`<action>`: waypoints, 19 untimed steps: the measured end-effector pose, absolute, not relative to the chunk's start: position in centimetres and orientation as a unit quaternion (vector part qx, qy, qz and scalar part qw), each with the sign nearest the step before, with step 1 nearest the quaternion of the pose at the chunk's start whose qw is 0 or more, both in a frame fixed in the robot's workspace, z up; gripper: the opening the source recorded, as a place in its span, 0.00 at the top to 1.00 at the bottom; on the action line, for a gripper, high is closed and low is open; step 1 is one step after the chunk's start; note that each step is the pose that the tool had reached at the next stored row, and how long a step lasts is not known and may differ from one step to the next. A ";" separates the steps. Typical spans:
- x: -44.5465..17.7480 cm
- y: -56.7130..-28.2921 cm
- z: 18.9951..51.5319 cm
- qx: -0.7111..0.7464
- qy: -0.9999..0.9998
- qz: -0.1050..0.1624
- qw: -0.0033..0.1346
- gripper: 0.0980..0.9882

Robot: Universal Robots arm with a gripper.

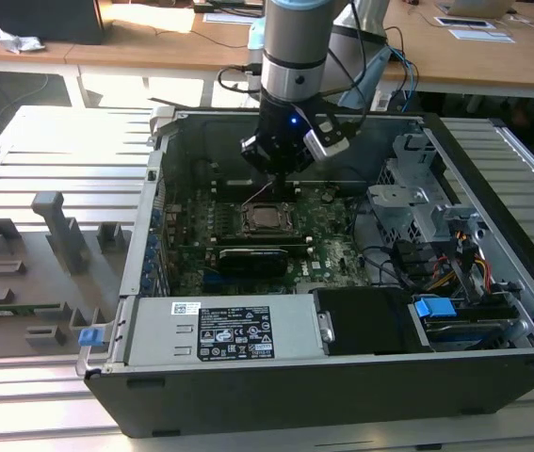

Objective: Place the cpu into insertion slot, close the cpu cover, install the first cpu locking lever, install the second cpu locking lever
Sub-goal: 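Install the first cpu locking lever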

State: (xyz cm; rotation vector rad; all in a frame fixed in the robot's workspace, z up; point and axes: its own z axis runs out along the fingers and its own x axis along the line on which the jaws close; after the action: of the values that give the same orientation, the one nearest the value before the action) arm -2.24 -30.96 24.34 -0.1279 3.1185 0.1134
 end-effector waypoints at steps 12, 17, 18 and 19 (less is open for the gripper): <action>-5.6 -32.2 22.5 -0.047 0.998 0.028 0.009 0.99; -6.6 -32.2 21.5 -0.051 0.998 0.028 0.009 0.99; -6.6 -32.2 21.3 -0.051 0.998 0.028 0.009 0.99; -6.6 -32.2 21.1 -0.052 0.998 0.028 0.009 0.99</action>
State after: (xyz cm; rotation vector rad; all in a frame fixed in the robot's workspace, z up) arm -6.61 -32.22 21.09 -0.1639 3.1190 0.0866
